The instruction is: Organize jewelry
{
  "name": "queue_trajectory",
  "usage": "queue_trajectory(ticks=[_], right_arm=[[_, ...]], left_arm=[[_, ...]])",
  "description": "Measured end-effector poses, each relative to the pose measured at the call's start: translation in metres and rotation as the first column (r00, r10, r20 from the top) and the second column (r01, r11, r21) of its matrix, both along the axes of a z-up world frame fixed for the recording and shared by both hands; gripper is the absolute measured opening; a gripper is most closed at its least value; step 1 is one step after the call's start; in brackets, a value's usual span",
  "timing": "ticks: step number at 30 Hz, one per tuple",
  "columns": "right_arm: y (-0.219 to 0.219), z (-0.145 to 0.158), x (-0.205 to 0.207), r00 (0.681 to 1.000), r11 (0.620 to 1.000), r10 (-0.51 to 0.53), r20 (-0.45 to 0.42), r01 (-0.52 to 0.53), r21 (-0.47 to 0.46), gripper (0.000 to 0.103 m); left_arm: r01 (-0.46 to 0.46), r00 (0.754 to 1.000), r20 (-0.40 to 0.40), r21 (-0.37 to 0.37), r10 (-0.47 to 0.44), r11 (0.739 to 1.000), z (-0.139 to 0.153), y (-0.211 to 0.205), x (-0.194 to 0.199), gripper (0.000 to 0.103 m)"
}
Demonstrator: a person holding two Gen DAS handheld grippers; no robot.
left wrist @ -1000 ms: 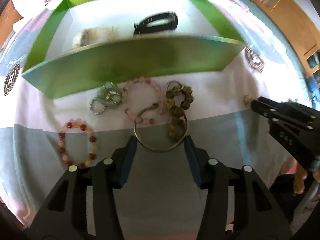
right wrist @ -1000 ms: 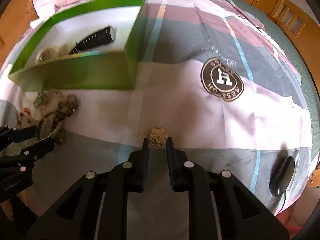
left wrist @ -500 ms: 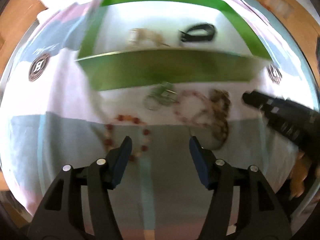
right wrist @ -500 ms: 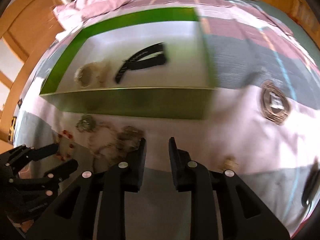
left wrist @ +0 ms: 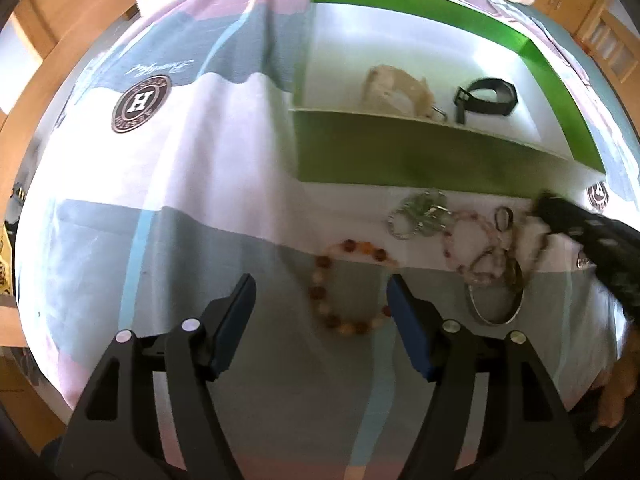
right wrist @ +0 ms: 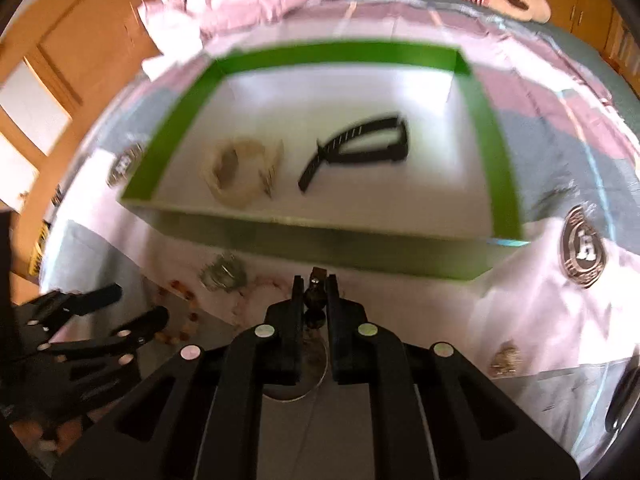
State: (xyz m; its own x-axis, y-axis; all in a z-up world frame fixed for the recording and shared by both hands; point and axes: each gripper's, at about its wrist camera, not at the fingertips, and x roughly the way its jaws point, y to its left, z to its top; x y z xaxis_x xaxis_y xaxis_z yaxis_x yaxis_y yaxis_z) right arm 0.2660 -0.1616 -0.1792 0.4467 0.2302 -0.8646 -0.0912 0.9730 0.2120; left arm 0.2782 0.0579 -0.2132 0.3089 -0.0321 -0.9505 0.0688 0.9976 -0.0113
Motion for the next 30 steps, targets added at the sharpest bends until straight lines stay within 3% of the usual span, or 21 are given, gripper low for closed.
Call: queue_trajectory(ticks=[5,11,12,16,19,25,30], right_arm=[[-0.019,0.027,-0.016,0.997,1.0,-0.014,0.071,0.013,0.021,0.011],[-0.04,0.006,-0.016,0.997,0.997,-0.071,-0.036,0.071,0.0,0.011],[-0.044,0.004,-0.017,0.995,0.996,-0.085,-0.048,0.084,-0.011,0.013],[-0.061,-0.006,-0.016,0.981,0.985,-0.173,-0.092,0.171,-0.026,0.038],[-0.065,-0.01,-0.017,0.976,0.981,-0.191,-0.105,0.186,-0.054,0.039],[-0.055,-0.022,-0.017,0.979,0.977,-0.173,-0.11,0.156,-0.144,0.039],[-0.048,-0.027,-0.021,0.983,0.979,-0.14,-0.123,0.119,-0.166,0.039]], left_arm=[[-0.043,0.999,-0.006,0.006,0.043,0.999,-0.002,0.005,0.003,0.071],[-0.08,0.996,-0.031,0.005,0.08,0.997,-0.006,0.007,0.011,0.071],[-0.082,0.996,-0.034,0.006,0.082,0.997,-0.007,0.006,0.012,0.071],[-0.09,0.995,-0.047,0.025,0.091,0.996,-0.012,0.004,0.016,0.071],[-0.088,0.994,-0.064,0.033,0.09,0.996,-0.018,0.003,0.022,0.071],[-0.056,0.996,-0.064,0.071,0.061,0.996,-0.028,-0.007,0.028,0.056],[-0.05,0.996,-0.064,0.05,0.053,0.997,-0.026,-0.012,0.031,0.047]])
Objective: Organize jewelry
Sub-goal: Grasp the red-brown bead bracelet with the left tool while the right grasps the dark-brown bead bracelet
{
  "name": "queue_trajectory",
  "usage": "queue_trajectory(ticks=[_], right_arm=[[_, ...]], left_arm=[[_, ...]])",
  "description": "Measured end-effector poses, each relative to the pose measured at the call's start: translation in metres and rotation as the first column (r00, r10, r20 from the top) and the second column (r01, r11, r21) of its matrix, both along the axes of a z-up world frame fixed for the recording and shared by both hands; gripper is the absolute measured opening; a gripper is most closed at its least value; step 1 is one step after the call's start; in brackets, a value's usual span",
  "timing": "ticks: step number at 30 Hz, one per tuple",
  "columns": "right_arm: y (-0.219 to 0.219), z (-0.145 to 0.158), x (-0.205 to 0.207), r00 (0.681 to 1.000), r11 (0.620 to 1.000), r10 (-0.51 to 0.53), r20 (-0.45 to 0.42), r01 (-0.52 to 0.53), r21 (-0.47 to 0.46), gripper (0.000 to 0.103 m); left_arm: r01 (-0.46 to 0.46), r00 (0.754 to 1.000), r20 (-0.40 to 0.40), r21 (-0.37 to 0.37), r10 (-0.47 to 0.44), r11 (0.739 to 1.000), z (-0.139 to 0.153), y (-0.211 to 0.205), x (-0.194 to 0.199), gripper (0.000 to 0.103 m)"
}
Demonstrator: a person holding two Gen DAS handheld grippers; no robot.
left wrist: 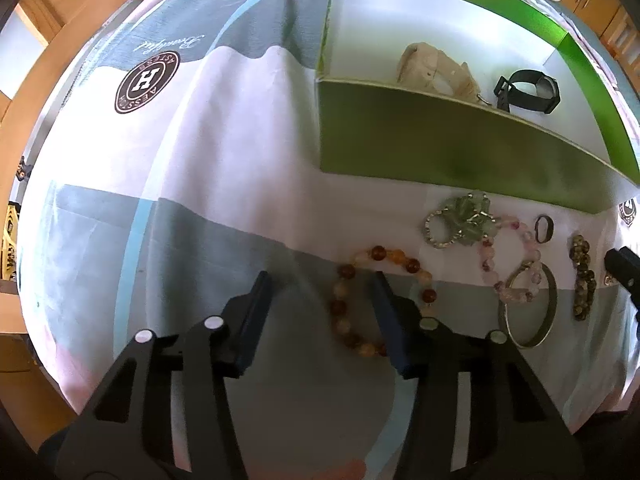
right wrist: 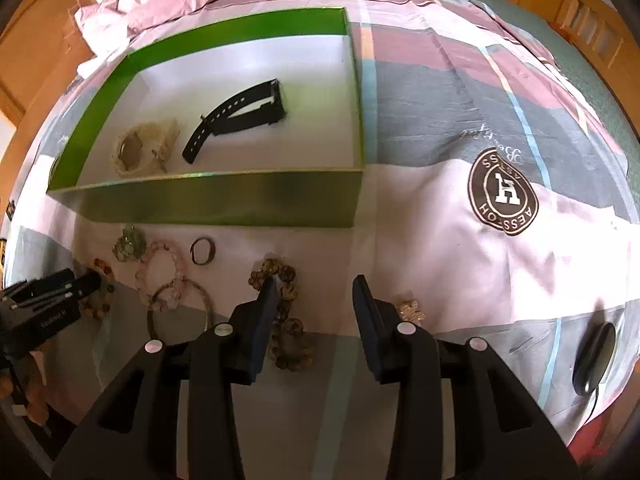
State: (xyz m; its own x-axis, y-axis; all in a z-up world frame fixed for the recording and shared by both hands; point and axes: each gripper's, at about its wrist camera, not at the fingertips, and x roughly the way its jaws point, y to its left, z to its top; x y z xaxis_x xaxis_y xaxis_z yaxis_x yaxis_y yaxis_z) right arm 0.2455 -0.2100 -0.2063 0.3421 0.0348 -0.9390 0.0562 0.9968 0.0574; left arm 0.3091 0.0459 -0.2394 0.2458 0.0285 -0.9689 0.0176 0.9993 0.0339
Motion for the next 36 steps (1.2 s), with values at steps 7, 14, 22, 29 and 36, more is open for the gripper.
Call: queue_trajectory(ticks=[7,14,22,29,36], right_arm=[[0.007,-0.006,-0.001,0.999,0.999,0.034,-0.019,-0.035,-0.008,0.039],[-0.001,-0.001,-0.001,1.0,1.0,0.002,-0.005,-0.002,0.007,0.039],[-0.002,-0.004,0.001,1.0,1.0,-0.007,-0.024,0.007,-0.003,0.039],[0.002,-0.005,0.003,0.999,1.0,0.003,-0.037,-0.003,-0.008,0.039],[0.0,-0.002,0.002,0.999,1.0,0.001,-0.032,-0.001,-0.003,0.039]], left_arm=[[-0.002,1.0,0.006,-0.047,0.003,0.999,0.008,0.005,-0.001,0.012],[-0.004,0.999,0.053,-0.116,0.01,0.993,0.03,0.016,-0.012,0.008],[0.011,0.994,0.106,-0.155,0.005,0.988,0.045,0.019,-0.015,0.004],[0.014,1.0,0.018,-0.138,-0.011,0.99,0.017,0.012,-0.007,0.007],[-0.132,0.991,-0.046,-0.204,0.126,0.97,0.003,0.048,0.004,0.01]])
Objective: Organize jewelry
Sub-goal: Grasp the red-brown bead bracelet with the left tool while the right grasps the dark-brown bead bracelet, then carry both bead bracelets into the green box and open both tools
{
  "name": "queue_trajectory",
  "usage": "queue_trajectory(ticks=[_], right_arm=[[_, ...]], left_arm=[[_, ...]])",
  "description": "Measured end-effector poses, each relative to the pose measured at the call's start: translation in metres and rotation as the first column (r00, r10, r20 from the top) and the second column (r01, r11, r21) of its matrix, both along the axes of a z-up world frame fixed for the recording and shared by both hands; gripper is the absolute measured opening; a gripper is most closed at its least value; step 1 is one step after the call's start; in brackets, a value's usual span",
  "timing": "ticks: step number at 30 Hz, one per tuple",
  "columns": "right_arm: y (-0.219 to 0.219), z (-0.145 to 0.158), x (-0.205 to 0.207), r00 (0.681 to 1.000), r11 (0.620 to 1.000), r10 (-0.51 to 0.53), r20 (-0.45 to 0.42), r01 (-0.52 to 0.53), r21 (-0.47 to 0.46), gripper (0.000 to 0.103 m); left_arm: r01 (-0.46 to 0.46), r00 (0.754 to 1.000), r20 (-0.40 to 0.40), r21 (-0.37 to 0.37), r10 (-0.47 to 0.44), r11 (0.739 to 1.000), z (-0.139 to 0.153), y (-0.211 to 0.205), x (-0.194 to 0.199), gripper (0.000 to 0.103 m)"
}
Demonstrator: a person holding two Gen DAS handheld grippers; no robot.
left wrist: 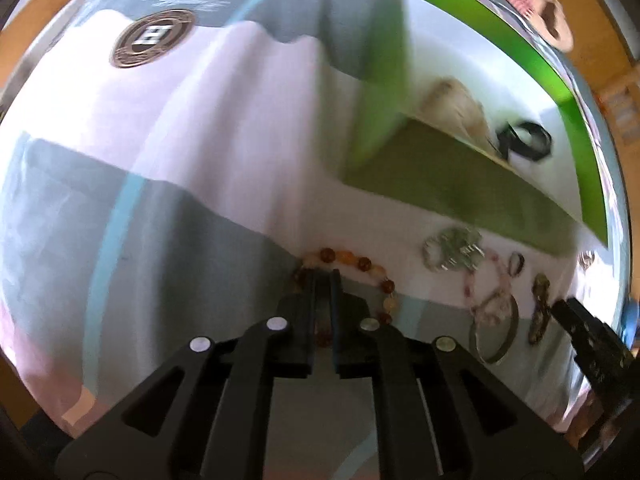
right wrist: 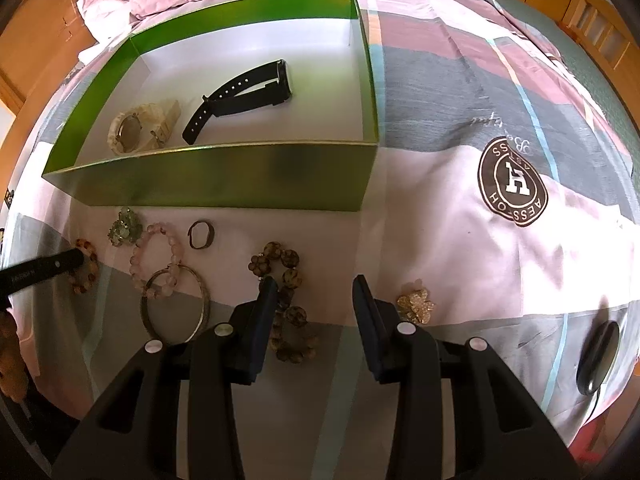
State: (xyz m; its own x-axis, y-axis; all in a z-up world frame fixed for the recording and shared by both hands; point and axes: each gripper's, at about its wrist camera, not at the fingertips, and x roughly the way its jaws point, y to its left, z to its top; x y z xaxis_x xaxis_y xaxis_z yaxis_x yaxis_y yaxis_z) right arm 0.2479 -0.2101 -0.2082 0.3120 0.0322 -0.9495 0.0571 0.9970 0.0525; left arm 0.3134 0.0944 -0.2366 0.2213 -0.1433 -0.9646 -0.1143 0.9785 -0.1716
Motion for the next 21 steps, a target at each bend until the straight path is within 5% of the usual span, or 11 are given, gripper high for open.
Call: queue_trajectory(ticks=[5,14,21], right_arm=[[0.001,0.0,-0.001,1.0,1.0,0.003,-0.004,-0.003,-0.003,0.039],[0.004,-0.002,-0.002,1.0,1.0,0.006,-0.01,-0.007,-0.013,0.039],[0.001,-0.003,-0.001,1.0,1.0,-0.003,-0.012,0.003,-0.009,0.039]], left_arm=[[0.053,0.998,0.026,0.009,-0.053,0.999,0.004,-0.011,-0.004,0.045],[0.15,0.988,0.032,-0.008,-0.149,0.989,0.002,-0.046,-0.009,0.046],[0.204,0.977,0.037,0.119,-0.21,0.972,-0.006,-0.074,-0.012,0.046]])
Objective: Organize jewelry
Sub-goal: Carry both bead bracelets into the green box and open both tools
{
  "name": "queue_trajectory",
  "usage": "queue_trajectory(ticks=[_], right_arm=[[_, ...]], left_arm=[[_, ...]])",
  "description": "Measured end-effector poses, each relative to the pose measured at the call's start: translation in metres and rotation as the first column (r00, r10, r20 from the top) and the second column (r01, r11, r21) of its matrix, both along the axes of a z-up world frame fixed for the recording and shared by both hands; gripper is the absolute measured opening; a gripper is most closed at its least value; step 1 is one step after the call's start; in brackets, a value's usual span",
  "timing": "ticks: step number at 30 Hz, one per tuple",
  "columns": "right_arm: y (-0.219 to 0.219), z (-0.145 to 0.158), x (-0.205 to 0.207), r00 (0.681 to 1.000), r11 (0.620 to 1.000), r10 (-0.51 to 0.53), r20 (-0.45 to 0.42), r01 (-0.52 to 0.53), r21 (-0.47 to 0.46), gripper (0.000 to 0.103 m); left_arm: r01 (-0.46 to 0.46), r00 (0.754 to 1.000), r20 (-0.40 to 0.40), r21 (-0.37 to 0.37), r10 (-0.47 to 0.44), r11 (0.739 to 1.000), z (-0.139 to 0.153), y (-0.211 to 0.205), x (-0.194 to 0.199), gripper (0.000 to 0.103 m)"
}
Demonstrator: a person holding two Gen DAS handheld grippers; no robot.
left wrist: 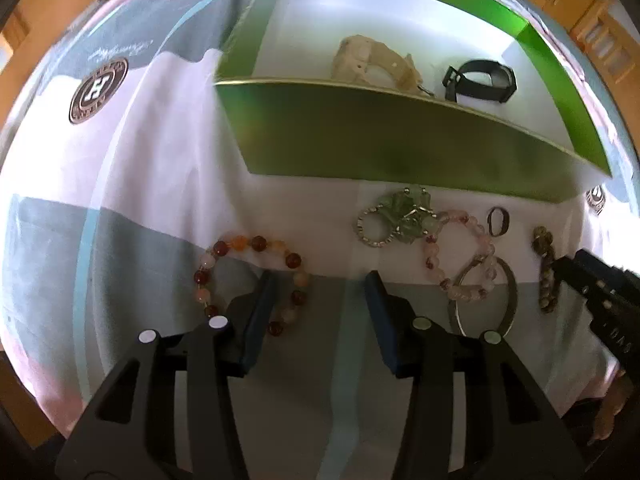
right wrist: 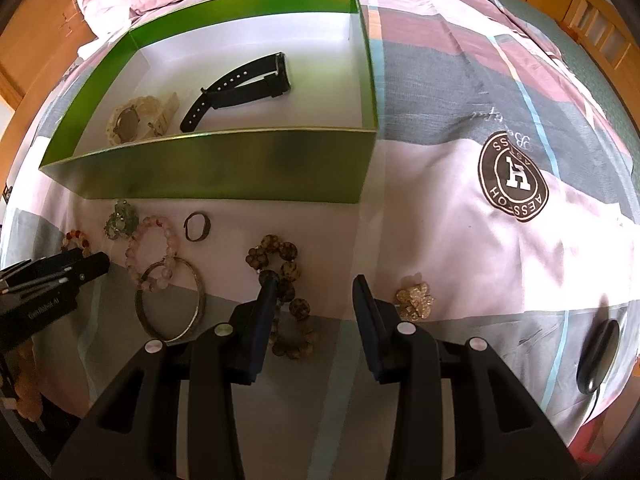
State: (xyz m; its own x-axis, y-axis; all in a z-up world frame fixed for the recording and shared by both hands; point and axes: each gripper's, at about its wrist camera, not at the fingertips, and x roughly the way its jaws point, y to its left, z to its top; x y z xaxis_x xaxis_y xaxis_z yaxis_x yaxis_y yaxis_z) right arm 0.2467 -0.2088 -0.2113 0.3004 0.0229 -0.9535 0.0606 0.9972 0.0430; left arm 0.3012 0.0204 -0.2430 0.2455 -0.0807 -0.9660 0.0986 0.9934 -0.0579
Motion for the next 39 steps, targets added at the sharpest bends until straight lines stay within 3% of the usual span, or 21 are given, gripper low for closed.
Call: queue_trajectory(ticks=[4,5,7,8,9,15,21,25,29,34,36,39], right_arm=[[0.003,-0.005,0.001,1.0,1.0,0.019,-0.013,-0.02,-0.012,0.039],[0.005,-0.007,0.001,0.999,1.0,0.029,-0.018,-0.029,-0.01,0.039],[0.011,-0.01,0.0,0.998,0.998,0.058,-0.028,-0.058,-0.004,0.017],[0.014,-0.009,0.0,0.997,0.998,0.068,-0.023,-0.068,-0.006,0.016],[0.017,-0.007,-0.001,0.997,0.997,0.078,-0.013,-0.078,-0.016,0.014],[0.016,0.019,-0.007,0.995,0.996,0.078,0.066,-0.08,0.026,0.011],[0.006,0.077,-0.017,0.969,0.99,0.063,0.238,-0.092,0.111,0.011],[-0.002,0.109,-0.014,0.935,0.987,0.042,0.351,-0.092,0.13,0.011],[-0.016,0.134,-0.002,0.875,0.983,-0.034,0.484,-0.057,0.172,0.011],[-0.007,0.14,0.017,0.839,0.988,-0.043,0.542,-0.045,0.147,0.011],[0.0,0.13,0.034,0.85,0.994,-0.018,0.527,-0.043,0.103,0.011],[-0.001,0.108,0.056,0.884,0.994,-0.019,0.467,-0.035,0.105,0.011]], left_arm=[[0.005,1.0,0.008,0.014,-0.005,1.0,-0.002,-0.007,0.001,0.044],[0.006,1.0,0.014,0.023,-0.006,1.0,-0.001,-0.008,0.0,0.037],[0.009,1.0,0.024,0.031,-0.01,0.999,0.0,-0.009,-0.001,0.023],[0.013,1.0,0.026,0.025,-0.013,1.0,0.001,-0.014,-0.001,0.012],[0.017,0.999,0.026,0.018,-0.018,1.0,0.003,-0.01,-0.003,0.008],[0.021,0.997,0.08,0.021,-0.023,1.0,0.026,-0.007,-0.011,0.008],[0.056,0.982,0.183,-0.046,-0.046,0.997,0.07,-0.007,-0.03,0.008],[0.085,0.964,0.259,-0.06,-0.067,0.995,0.105,-0.013,-0.034,0.008],[0.123,0.932,0.349,-0.057,-0.095,0.991,0.144,-0.019,-0.02,0.008],[0.144,0.87,0.483,-0.06,-0.097,0.988,0.176,-0.029,0.002,0.008],[0.15,0.866,0.491,-0.074,-0.095,0.986,0.174,-0.031,0.012,0.008],[0.125,0.88,0.468,-0.076,-0.076,0.989,0.157,-0.033,0.026,0.008]])
